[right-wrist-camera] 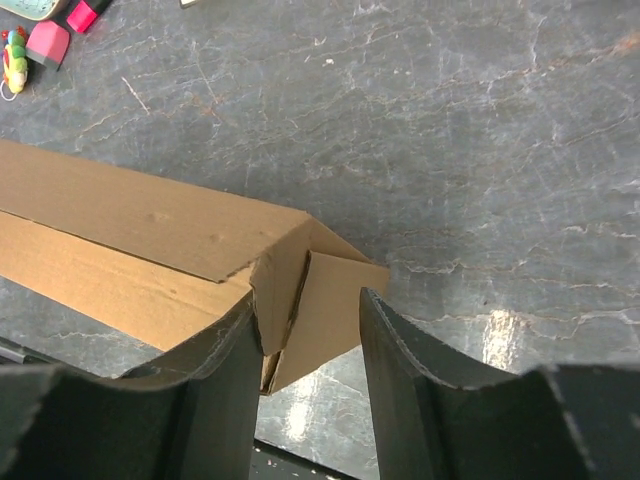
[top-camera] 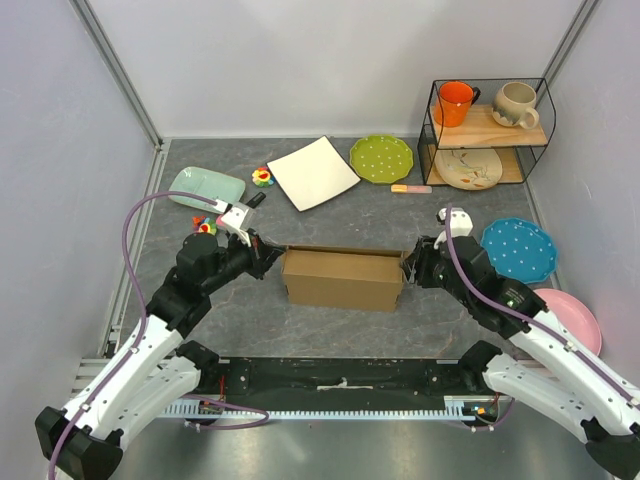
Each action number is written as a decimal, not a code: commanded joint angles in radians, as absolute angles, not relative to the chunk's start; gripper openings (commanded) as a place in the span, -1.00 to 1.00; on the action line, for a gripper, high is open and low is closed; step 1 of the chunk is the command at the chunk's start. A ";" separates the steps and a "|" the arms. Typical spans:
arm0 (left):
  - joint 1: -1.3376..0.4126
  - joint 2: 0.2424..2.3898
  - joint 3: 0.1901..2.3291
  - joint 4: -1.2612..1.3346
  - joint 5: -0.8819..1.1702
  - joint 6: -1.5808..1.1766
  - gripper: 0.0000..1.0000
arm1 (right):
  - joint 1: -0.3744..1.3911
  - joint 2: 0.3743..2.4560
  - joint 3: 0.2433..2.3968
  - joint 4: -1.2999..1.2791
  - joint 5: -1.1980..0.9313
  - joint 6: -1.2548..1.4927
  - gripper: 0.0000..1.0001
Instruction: Fold the paper box
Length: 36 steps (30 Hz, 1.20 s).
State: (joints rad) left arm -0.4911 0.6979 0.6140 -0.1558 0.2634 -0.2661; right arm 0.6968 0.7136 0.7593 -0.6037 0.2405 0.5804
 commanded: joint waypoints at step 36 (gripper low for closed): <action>-0.537 0.664 0.473 -0.032 0.275 -0.385 -0.97 | 0.709 0.690 0.609 -0.500 0.187 0.580 -1.00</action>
